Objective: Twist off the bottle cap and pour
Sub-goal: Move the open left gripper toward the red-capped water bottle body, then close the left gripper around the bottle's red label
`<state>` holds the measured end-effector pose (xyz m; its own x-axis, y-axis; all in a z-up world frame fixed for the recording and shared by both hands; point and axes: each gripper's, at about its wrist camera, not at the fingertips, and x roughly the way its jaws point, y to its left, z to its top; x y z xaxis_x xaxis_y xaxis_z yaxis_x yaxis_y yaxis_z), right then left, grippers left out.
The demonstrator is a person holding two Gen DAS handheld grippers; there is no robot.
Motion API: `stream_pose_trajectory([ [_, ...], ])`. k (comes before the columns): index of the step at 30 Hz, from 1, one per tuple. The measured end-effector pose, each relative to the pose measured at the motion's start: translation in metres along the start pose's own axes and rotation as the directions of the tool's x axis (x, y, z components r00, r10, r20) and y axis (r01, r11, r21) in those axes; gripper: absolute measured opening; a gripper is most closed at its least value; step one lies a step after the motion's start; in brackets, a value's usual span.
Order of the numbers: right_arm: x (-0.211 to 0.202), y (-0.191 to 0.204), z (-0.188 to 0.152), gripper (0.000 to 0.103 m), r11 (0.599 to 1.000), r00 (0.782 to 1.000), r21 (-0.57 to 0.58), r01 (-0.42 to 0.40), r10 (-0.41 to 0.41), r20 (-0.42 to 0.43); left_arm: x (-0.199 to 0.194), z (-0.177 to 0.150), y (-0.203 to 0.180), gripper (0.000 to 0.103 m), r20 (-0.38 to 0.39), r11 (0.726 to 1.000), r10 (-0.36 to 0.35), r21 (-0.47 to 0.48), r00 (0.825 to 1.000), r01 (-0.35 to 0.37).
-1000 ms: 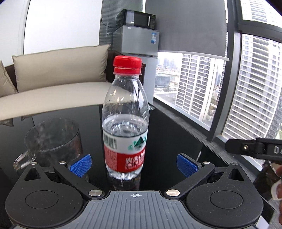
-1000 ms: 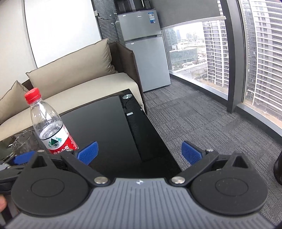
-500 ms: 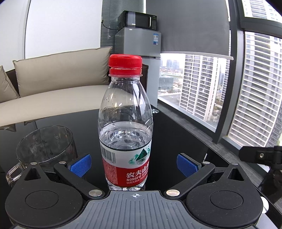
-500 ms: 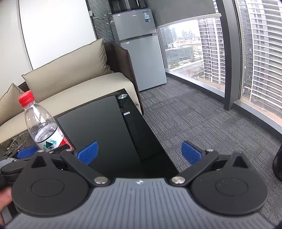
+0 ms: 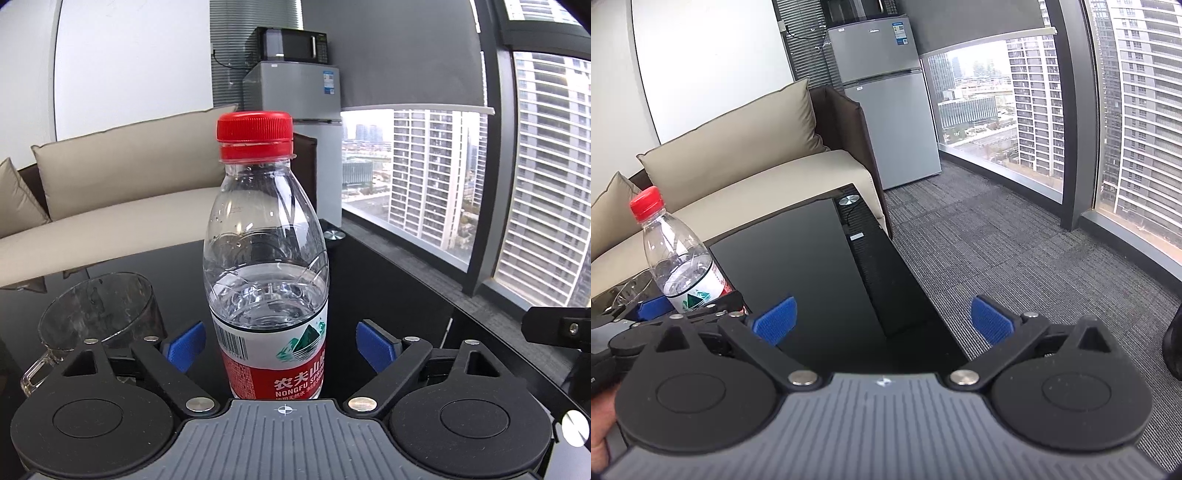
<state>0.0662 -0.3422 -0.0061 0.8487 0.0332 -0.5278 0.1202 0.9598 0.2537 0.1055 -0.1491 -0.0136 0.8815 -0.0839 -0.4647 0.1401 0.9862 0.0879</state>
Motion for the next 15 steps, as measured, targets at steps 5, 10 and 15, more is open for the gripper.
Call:
stream_pose_trajectory([
  [5, -0.0001, -0.0008, -0.0004, 0.103, 1.0, 1.0, 0.005, -0.004, 0.004, 0.0, 0.0017, -0.0011, -0.0026, 0.067, 0.0, 1.0, 0.004, 0.017, 1.0, -0.004],
  [10, 0.0004, 0.0003, -0.0011, 0.103, 1.0, 1.0, -0.002, -0.005, 0.005, -0.003, 0.0024, -0.0017, -0.0024, 0.061, -0.001, 1.0, 0.009, 0.019, 1.0, -0.009],
  [15, 0.0009, 0.0009, -0.0018, 0.103, 1.0, 1.0, -0.005, -0.003, 0.003, -0.001, 0.0013, -0.0017, 0.0009, 0.058, -0.002, 1.0, -0.003, 0.023, 1.0, 0.004],
])
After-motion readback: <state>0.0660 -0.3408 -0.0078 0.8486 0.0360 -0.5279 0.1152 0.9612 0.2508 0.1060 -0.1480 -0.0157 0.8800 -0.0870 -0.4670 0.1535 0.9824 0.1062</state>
